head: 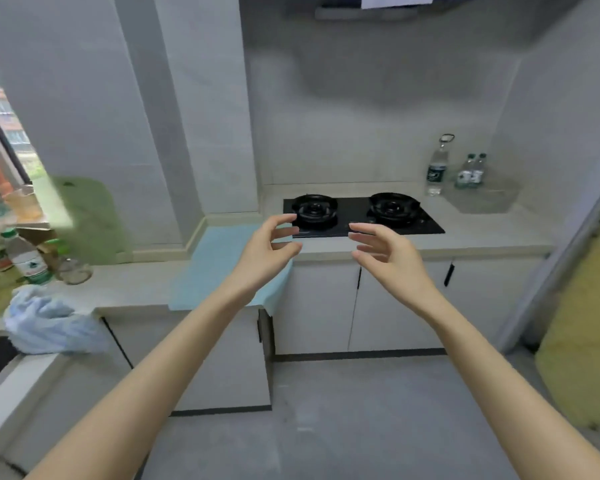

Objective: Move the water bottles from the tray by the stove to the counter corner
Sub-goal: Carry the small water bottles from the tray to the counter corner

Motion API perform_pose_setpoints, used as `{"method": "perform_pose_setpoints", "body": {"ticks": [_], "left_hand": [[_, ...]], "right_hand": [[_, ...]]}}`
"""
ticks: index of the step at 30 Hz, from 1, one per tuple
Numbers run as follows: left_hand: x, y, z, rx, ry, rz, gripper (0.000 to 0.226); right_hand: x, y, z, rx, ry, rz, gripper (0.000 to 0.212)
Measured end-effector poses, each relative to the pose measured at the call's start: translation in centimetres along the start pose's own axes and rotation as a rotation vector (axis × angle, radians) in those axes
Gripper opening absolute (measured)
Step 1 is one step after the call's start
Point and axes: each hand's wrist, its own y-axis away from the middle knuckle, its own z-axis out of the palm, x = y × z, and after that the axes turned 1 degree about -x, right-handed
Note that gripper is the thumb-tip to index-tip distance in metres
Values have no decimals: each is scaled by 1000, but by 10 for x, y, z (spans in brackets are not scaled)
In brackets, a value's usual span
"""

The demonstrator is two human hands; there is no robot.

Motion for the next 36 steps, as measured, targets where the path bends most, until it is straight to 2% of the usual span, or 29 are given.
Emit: {"method": "perform_pose_setpoints", "body": {"ticks": [7, 24, 31, 36], "left_hand": [[4, -104, 83, -168, 63, 58, 48], [31, -392, 268, -485, 147, 210, 44], [45, -471, 367, -501, 158, 244, 42], [55, -522, 439, -470, 159, 244, 43]], "right_hand": [[53, -47, -69, 145, 92, 59, 40], [154, -225, -230, 429, 335, 155, 40], [222, -281, -318, 497, 361, 156, 39], [270, -324, -386, 476, 337, 134, 37]]}}
